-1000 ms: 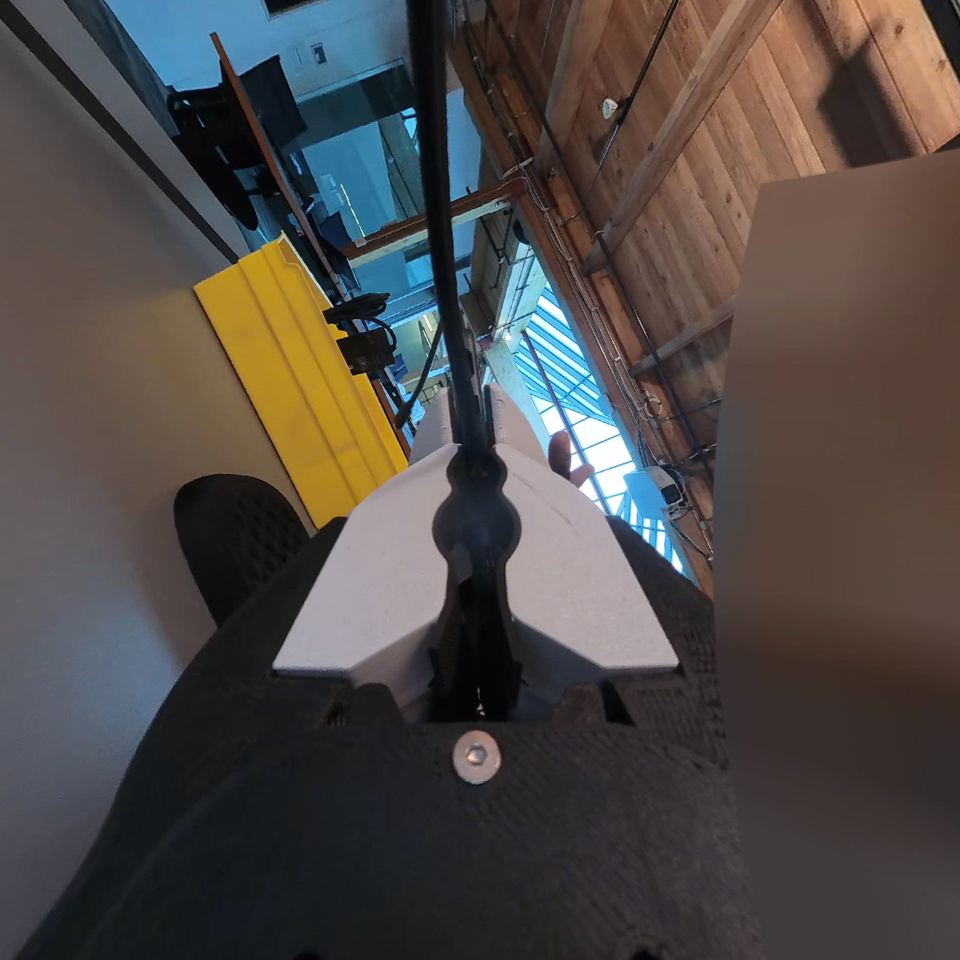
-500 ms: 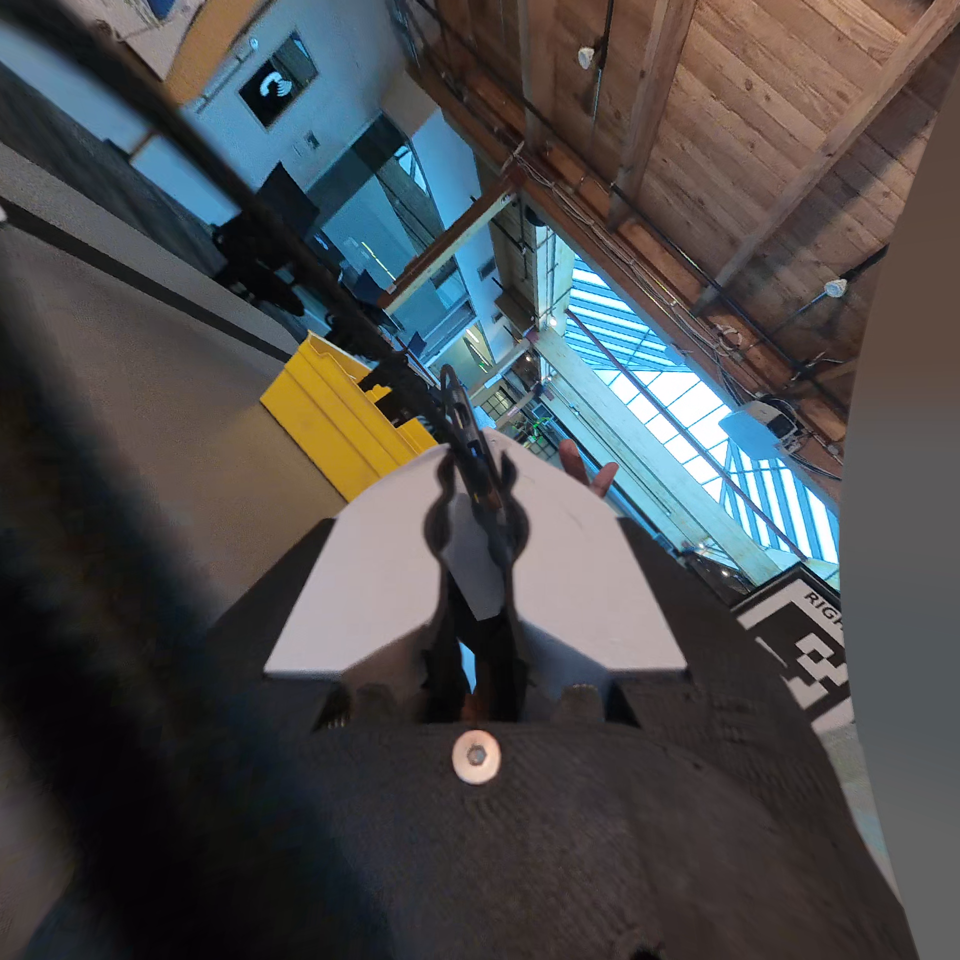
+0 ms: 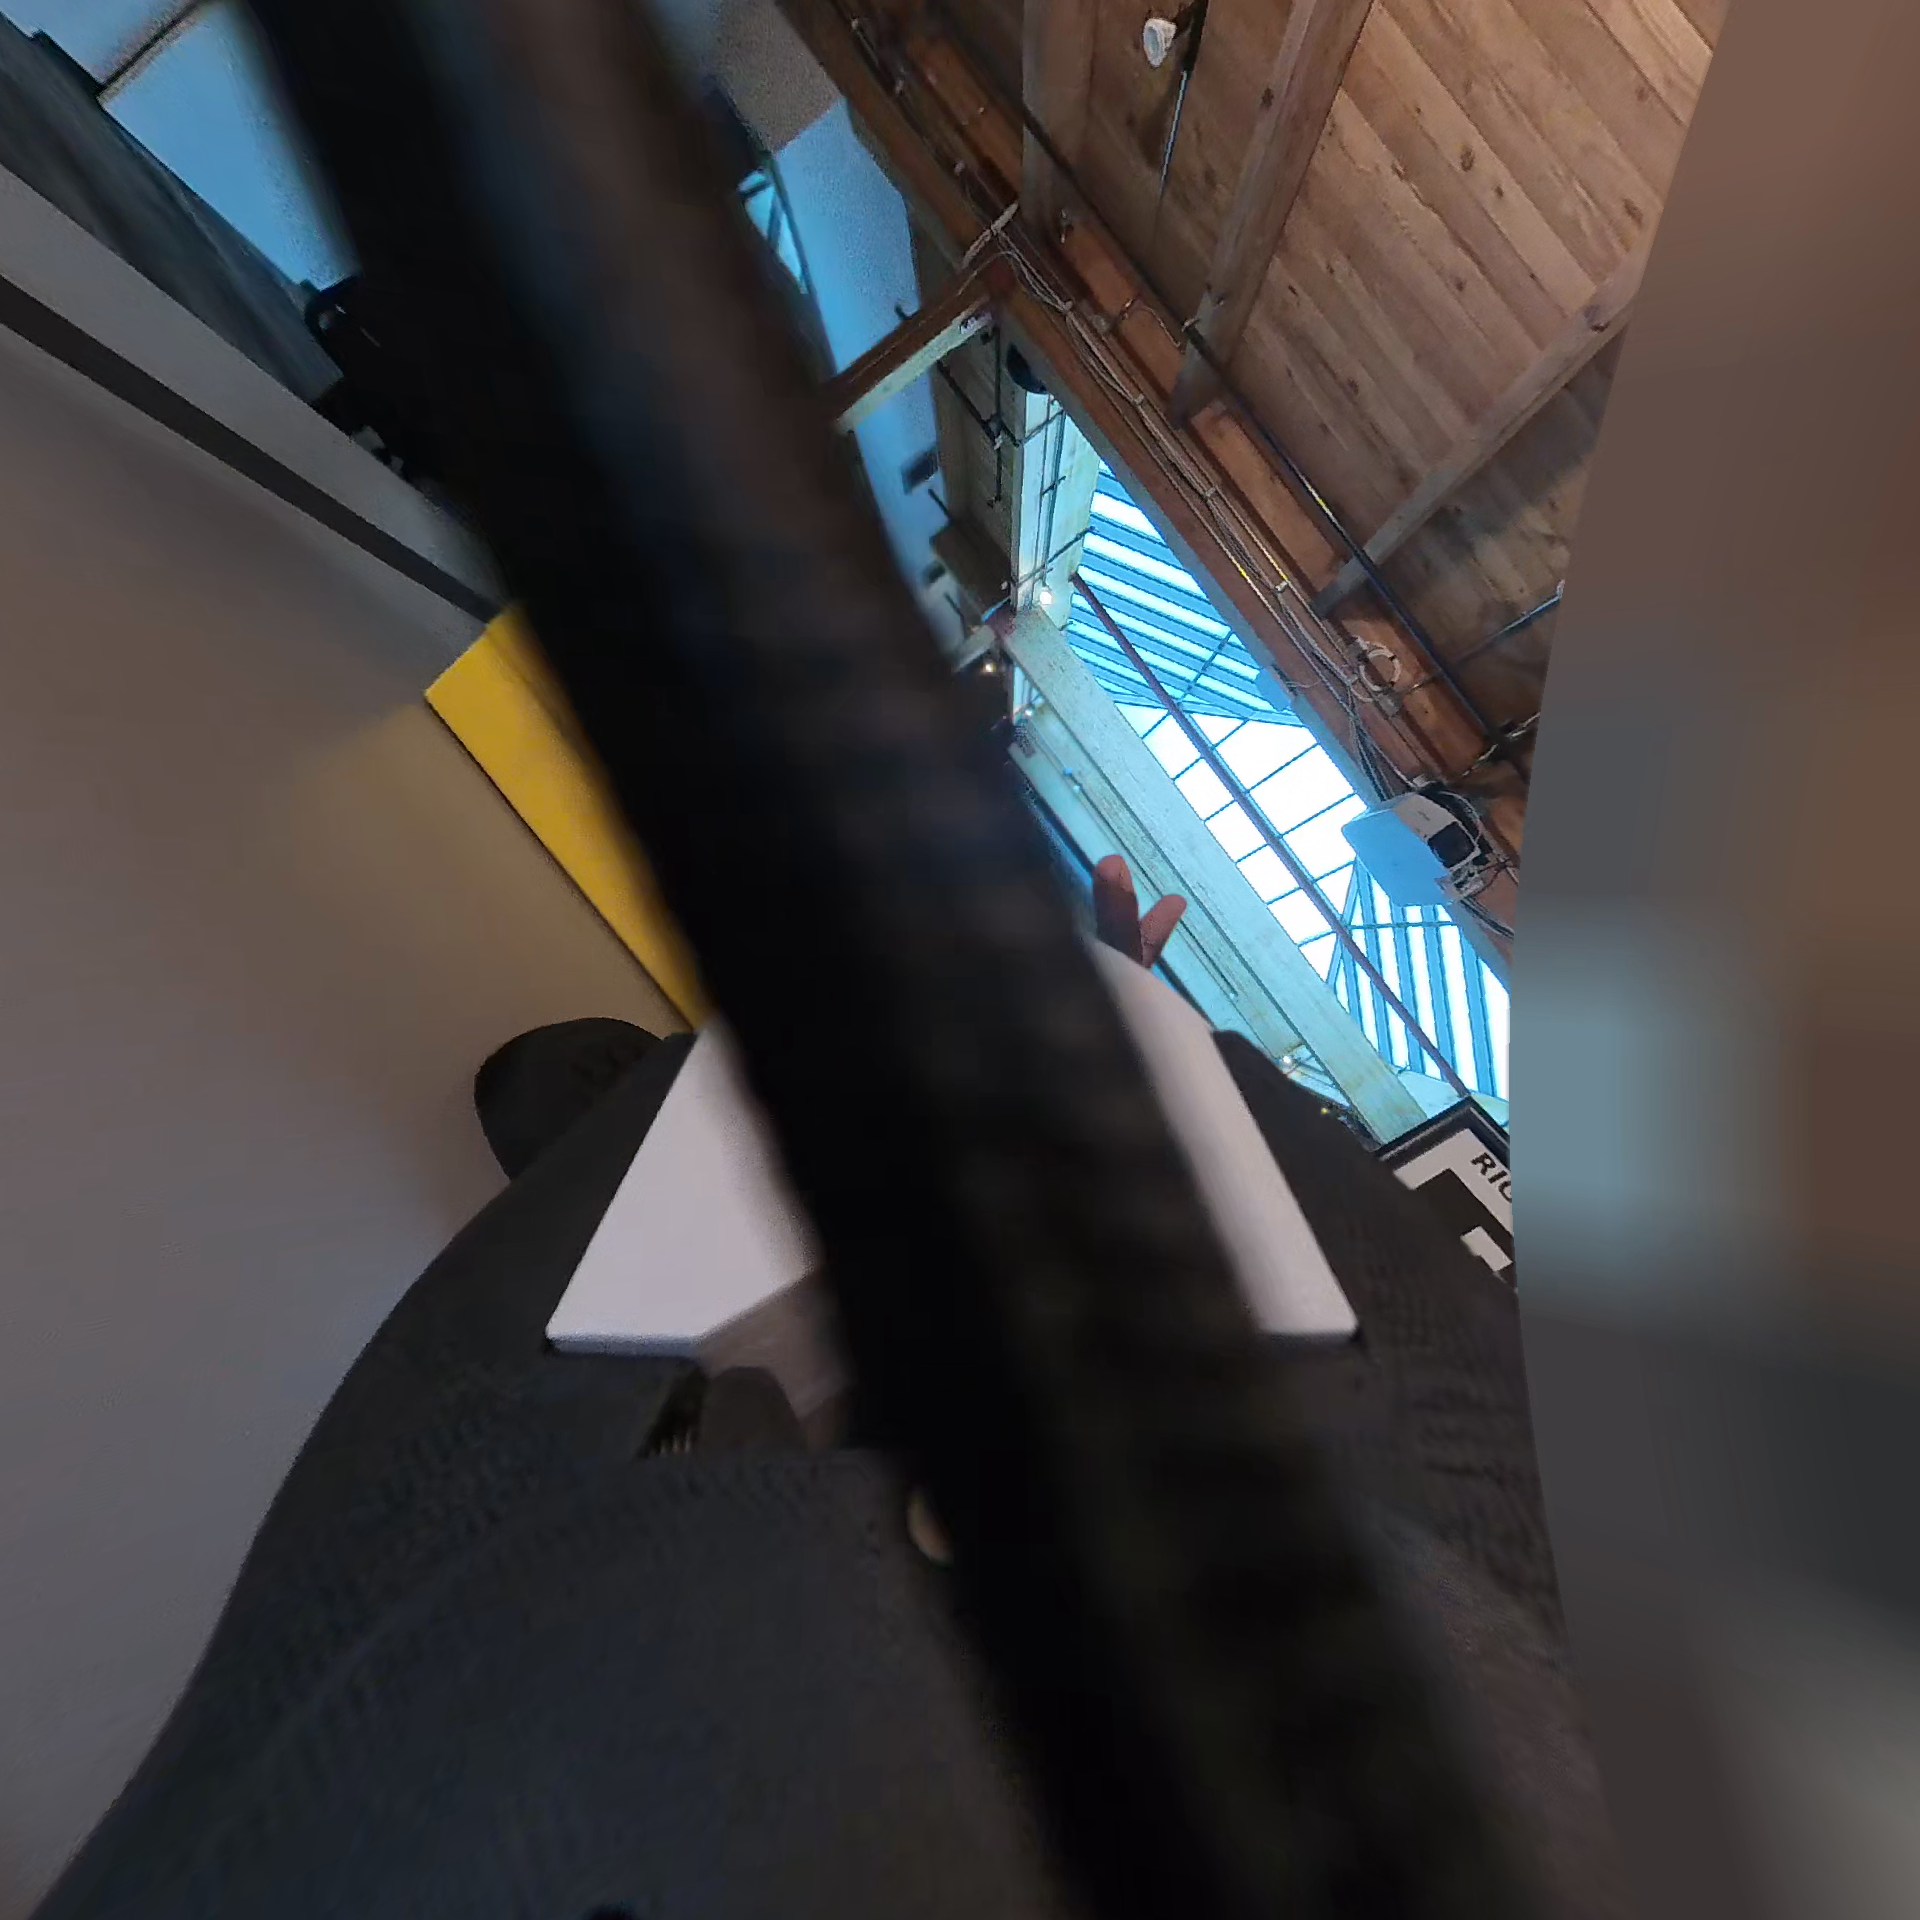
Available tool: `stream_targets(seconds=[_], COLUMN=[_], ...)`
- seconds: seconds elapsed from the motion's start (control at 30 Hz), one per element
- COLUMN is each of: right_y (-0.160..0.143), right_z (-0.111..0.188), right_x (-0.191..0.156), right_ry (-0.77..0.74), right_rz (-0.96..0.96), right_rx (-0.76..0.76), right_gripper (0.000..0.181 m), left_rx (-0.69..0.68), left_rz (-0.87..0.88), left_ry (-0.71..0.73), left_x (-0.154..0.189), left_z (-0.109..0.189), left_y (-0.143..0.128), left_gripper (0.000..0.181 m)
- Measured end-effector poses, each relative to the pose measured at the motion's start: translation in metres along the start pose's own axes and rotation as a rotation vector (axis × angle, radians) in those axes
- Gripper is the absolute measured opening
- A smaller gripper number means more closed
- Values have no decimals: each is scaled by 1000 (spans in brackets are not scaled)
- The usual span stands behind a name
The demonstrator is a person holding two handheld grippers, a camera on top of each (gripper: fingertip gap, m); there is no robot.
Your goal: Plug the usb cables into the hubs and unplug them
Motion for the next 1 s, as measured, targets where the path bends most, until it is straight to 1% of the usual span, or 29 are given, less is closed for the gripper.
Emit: stream_targets(seconds=[0.03,0.1,0.17,0.2,0.23,0.27,0.3,0.37,0.43,0.5,0.57,0.6,0.63,0.7,0.73,0.77,0.8,0.83,0.9,0.97,1.0], right_y=[0,0,-1,-2,-4,-5,-6,-7,-6,-6,-10,-13,-16,-16,-14,-10,-6,-3,-6,-8,-9], right_z=[-1,-2,-3,-4,-5,-6,-6,-7,-7,-6,-2,1,4,10,12,14,14,13,10,7,6], right_x=[-1,-1,0,0,0,0,-1,-1,0,6,13,15,15,12,8,4,4,9,18,20,21], right_ry=[3,-2,-10,-19,-24,-26,-24,-21,-43,-89,-131,-150,-162,-152,-112,-45,15,48,124,252,314], right_rz=[9,8,-13,-13,-9,-4,5,35,71,55,29,17,-6,-110,-222,-388,-589,-812,-1290,-1747,-1943], right_rx=[-8,-12,-29,-41,-50,-56,-58,-53,-26,21,35,27,15,8,25,71,147,224,332,464,533], right_gripper=[13,13,12,12,12,12,12,12,15,28,42,44,44,40,34,28,25,26,27,30,36], left_rx=[0,3,-48,-83,-103,-127,-164,-212,-207,-143,-49,-12,20,60,83,111,144,174,197,202,206], left_rz=[-10,-32,-55,-57,-55,-49,-41,-41,-46,-19,51,93,120,116,97,73,52,19,-110,-253,-305], left_ry=[4,9,-26,-34,-47,-68,-97,-151,-138,-144,-190,-210,-217,-187,-177,-180,-180,-178,-142,-85,-70], left_x=[-1,-2,1,1,3,5,7,12,11,10,11,11,10,6,5,4,4,5,6,8,10], left_z=[0,0,-2,-3,-4,-6,-8,-10,-10,-9,-5,-3,-1,2,4,6,8,10,13,14,14], left_y=[1,2,-3,-9,-14,-20,-25,-31,-31,-28,-16,-10,-5,1,4,7,11,15,21,23,23], left_gripper=[87,81,24,40,44,44,43,19,17,13,12,17,12,12,12,12,12,12,12,12,12])
Point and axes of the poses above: each gripper's, where its closed fingertips meet, z back along the fingers, y out of its top, x = y × z across the jaws, the point moved 4 cm from there along z, back along the fingers, and after that the axes turned 15 degrees about -z, right-handed, at the moved point
